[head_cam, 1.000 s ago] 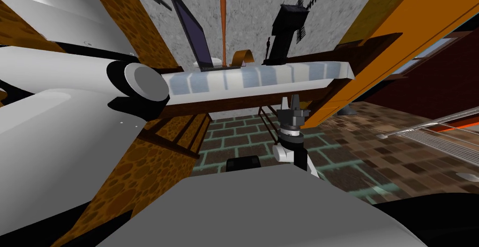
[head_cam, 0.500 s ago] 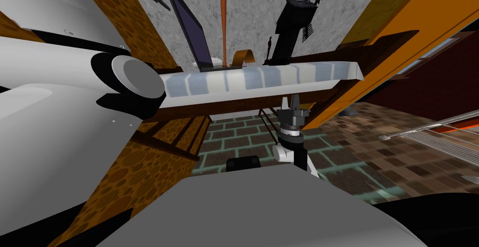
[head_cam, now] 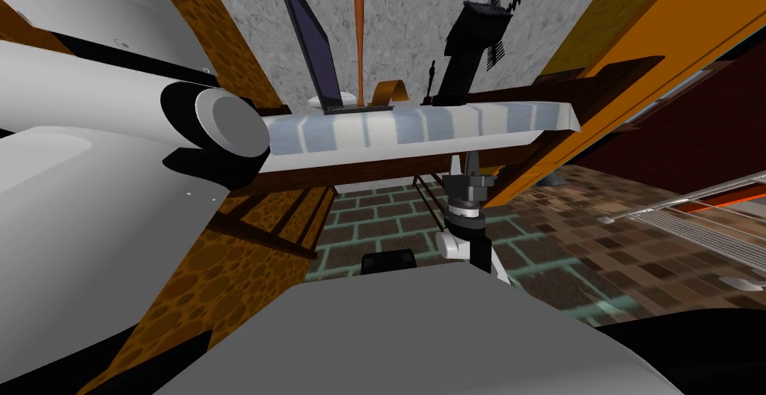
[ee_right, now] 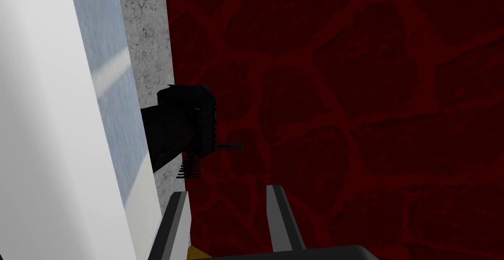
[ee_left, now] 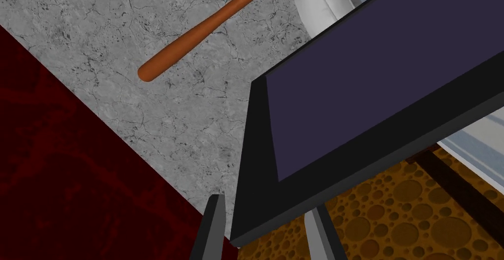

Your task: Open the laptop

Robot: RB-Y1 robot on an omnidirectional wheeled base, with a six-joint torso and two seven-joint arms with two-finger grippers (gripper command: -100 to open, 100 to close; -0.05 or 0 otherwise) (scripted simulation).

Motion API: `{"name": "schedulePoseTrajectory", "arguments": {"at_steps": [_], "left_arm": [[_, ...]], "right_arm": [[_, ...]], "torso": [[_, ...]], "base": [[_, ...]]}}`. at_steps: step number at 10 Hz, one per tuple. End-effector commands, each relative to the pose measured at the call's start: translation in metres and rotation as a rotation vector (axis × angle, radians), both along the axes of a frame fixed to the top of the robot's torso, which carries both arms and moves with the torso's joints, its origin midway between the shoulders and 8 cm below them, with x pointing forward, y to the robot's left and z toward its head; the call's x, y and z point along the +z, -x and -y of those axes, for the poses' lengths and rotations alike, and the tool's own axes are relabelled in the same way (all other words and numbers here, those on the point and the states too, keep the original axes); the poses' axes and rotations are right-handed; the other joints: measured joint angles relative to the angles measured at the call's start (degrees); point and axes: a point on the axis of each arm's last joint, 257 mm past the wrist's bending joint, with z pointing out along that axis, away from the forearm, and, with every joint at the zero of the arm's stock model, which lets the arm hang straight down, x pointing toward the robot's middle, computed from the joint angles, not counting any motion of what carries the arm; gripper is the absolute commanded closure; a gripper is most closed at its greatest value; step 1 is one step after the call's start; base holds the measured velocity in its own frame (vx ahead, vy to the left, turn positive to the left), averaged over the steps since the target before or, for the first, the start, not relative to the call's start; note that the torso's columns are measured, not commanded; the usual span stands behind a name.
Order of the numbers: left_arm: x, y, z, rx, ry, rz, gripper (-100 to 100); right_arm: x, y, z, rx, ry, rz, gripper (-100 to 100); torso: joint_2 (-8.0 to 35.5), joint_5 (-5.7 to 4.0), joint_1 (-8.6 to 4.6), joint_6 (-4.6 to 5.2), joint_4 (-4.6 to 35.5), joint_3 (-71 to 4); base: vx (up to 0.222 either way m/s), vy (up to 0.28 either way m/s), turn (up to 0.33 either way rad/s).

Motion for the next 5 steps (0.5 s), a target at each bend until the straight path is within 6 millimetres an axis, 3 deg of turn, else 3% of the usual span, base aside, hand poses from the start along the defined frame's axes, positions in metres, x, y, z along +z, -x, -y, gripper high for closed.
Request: {"name": "schedulePoseTrajectory", "arguments": {"at_steps": [1,4,5], "left_arm": [[-0.006,0.008,0.025,0.005,-0.109,-0.01,100],[-0.009,0.016,0.05,0.017,-0.226,-0.01,100],[-0.007,0.016,0.041,0.017,-0.198,-0.007,100]], "right_arm": [[0.0,0.0,0.0,0.0,0.0,0.0,0],[0.0,0.0,0.0,0.0,0.0,0.0,0],[0.0,0.0,0.0,0.0,0.0,0.0,0]], "torso": [[-0.03,0.0,-0.02,-0.01,0.01,0.0],[-0.14,0.04,0.13,-0.04,0.03,-0.05],[-0.13,0.11,0.26,-0.06,0.05,-0.04]], "base": [[0.013,0.01,-0.026],[0.012,0.005,-0.039],[0.0,0.0,0.0]]}}
